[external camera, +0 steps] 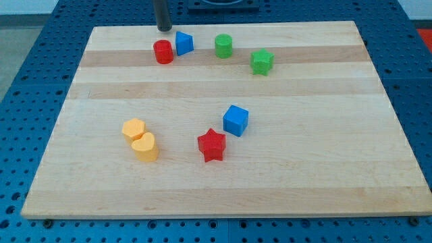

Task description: Place the blue triangle in between the red circle and green circle

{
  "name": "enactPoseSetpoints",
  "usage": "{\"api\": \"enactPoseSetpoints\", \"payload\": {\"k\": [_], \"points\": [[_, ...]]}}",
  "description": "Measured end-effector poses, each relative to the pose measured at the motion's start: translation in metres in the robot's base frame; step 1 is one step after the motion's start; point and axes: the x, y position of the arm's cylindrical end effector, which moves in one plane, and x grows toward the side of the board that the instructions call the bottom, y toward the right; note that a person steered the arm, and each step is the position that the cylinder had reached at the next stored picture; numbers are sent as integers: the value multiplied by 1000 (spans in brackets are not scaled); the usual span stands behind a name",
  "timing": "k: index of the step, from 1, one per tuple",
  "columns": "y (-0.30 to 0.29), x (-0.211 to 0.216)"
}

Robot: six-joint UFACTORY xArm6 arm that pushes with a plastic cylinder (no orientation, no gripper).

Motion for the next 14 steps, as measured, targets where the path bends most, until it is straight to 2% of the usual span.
{"api": "enactPoseSetpoints", "payload": {"k": [3,5,7,9,14], "points": [[14,19],[-12,29],[-15,33],[-2,51],[30,58]]}}
